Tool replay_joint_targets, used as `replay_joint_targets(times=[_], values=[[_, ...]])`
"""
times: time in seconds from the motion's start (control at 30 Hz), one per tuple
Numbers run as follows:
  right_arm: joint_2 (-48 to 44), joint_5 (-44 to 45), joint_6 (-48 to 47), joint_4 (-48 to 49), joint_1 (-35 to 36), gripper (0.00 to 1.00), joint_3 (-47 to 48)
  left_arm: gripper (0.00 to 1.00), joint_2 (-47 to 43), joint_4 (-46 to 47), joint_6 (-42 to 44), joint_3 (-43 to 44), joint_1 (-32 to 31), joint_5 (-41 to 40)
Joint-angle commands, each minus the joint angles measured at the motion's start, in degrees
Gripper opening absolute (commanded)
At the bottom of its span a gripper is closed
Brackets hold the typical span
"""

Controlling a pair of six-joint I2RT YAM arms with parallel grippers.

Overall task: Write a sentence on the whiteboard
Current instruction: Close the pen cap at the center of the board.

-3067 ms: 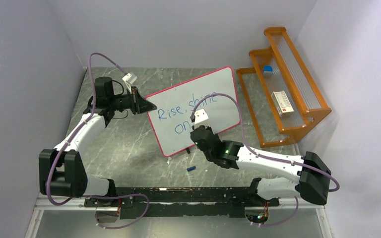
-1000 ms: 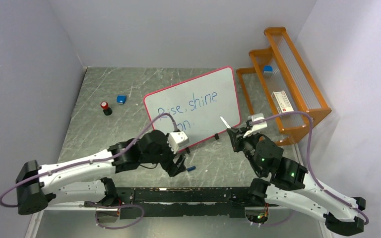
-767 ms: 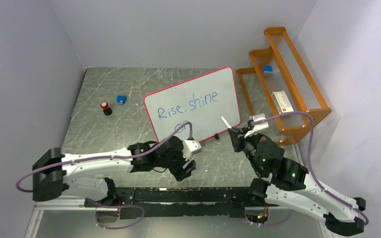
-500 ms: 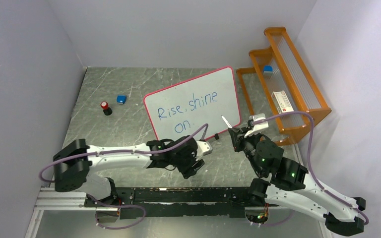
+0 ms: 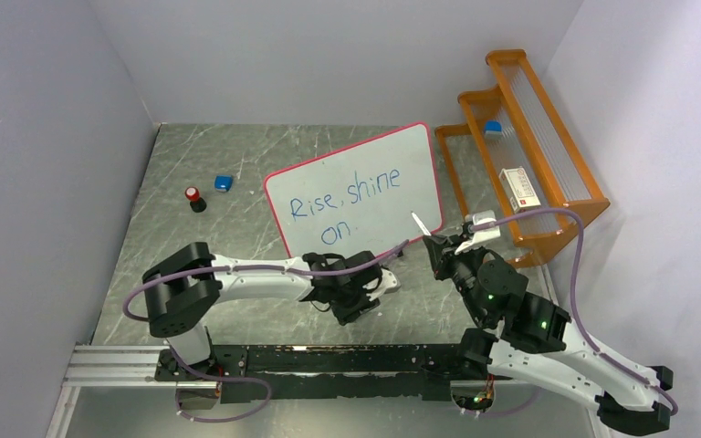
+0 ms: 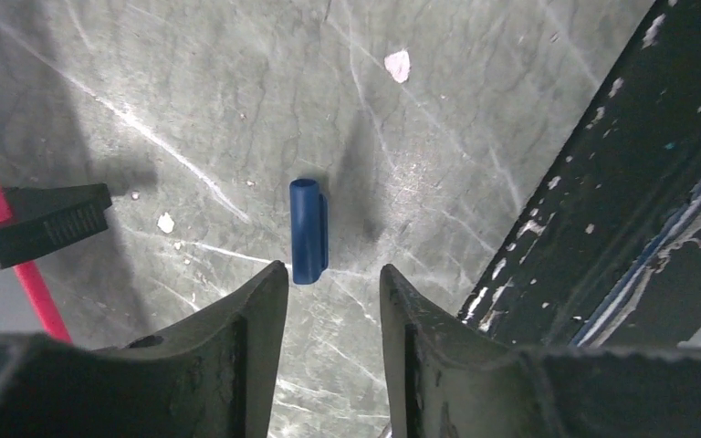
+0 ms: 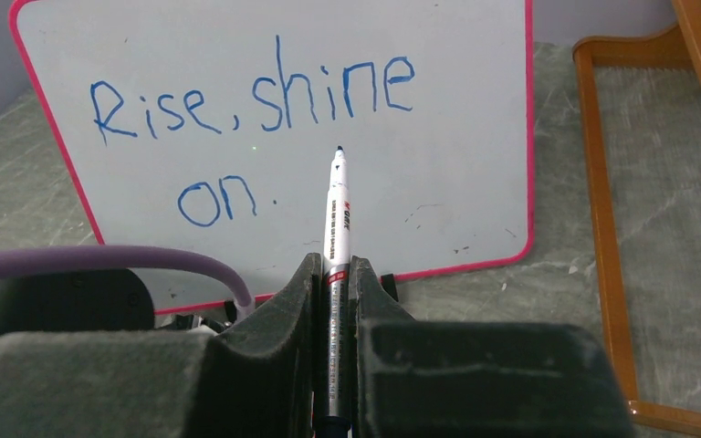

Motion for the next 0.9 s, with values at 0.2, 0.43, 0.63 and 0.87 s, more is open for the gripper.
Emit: replay_joint_targets(times=[0.2, 0.43, 0.63, 0.87], values=[[-1.07, 1.45, 0.97, -0.64, -0.16, 0.00, -0.40, 0.42, 5.33, -1.81, 7.05, 2.46, 3.44, 5.55], [-0.96, 1.90, 0.86, -0.56, -0.14, 0.00, -0.43, 0.39, 7.80, -1.17, 7.88, 2.23, 3.46, 7.10], [-1.46, 2.42, 1.06, -0.55, -0.14, 0.00, -0.54, 0.33, 8.38, -2.26, 7.25, 1.15, 2.76, 5.35], [-2.04, 3.04, 1.36, -0.71, -0.16, 0.00, -0.53, 0.31, 8.26, -2.50, 4.68, -0.90, -0.18, 1.39]])
